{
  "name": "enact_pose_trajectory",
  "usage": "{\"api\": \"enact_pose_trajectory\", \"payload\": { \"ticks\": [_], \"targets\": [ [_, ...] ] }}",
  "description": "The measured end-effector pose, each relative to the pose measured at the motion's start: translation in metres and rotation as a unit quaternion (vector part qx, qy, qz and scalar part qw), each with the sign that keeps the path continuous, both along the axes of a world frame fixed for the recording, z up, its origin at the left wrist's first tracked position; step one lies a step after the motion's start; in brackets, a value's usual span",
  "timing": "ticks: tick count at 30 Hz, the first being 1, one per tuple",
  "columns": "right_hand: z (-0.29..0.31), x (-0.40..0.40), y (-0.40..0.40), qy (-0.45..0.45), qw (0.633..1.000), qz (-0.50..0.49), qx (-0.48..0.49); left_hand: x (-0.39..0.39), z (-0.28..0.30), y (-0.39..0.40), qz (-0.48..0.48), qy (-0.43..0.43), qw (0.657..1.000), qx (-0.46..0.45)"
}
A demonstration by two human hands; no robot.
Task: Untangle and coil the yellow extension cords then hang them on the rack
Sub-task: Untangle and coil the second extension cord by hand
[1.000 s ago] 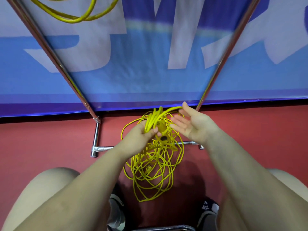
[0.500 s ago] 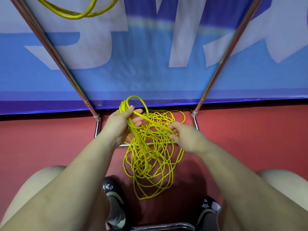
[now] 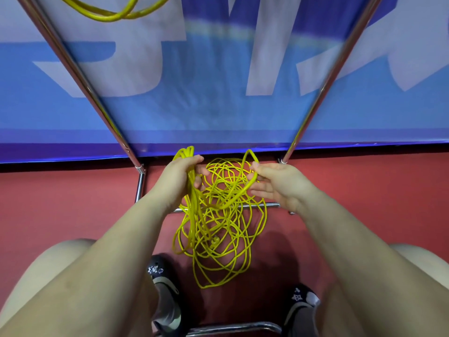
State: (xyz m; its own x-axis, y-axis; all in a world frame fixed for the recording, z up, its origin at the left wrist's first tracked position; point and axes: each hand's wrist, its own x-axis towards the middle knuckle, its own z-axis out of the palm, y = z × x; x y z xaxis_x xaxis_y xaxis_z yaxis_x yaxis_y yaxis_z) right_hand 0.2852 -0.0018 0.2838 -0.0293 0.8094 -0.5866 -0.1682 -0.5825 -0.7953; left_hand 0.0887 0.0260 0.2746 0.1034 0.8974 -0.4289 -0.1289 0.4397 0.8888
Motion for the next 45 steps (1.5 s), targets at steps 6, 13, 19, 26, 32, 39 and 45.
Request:
{"api": "enact_pose_trajectory", "payload": {
  "ticks": [6, 13, 19, 26, 32, 39, 45],
  "targets": [
    [0.007, -0.001, 0.004, 0.127, 0.983, -0.096, -0.087, 0.005, -0.009, -0.011, -0.157, 0.066, 0.985, 0.040],
    [0.007, -0.005, 0.004, 0.178, 0.963, -0.167, -0.114, 0.018, -0.001, -0.021, -0.200, 0.083, 0.975, 0.056],
    [0.008, -0.002, 0.008, 0.208, 0.947, -0.222, -0.100, 0.018, -0.006, -0.021, -0.240, 0.093, 0.965, 0.049],
    [0.003, 0.001, 0.014, 0.158, 0.975, -0.154, -0.007, 0.018, -0.013, -0.018, -0.219, 0.035, 0.974, 0.036],
    [-0.020, -0.015, -0.007, -0.334, 0.885, 0.280, 0.166, 0.015, -0.008, -0.011, -0.106, -0.021, 0.994, 0.000],
    [-0.033, -0.013, -0.014, -0.375, 0.839, 0.353, 0.175, 0.009, 0.000, -0.006, -0.039, -0.050, 0.997, -0.036],
    [-0.029, -0.009, -0.013, -0.363, 0.852, 0.308, 0.217, 0.003, 0.003, -0.001, 0.018, -0.099, 0.994, -0.030]
  ]
}}
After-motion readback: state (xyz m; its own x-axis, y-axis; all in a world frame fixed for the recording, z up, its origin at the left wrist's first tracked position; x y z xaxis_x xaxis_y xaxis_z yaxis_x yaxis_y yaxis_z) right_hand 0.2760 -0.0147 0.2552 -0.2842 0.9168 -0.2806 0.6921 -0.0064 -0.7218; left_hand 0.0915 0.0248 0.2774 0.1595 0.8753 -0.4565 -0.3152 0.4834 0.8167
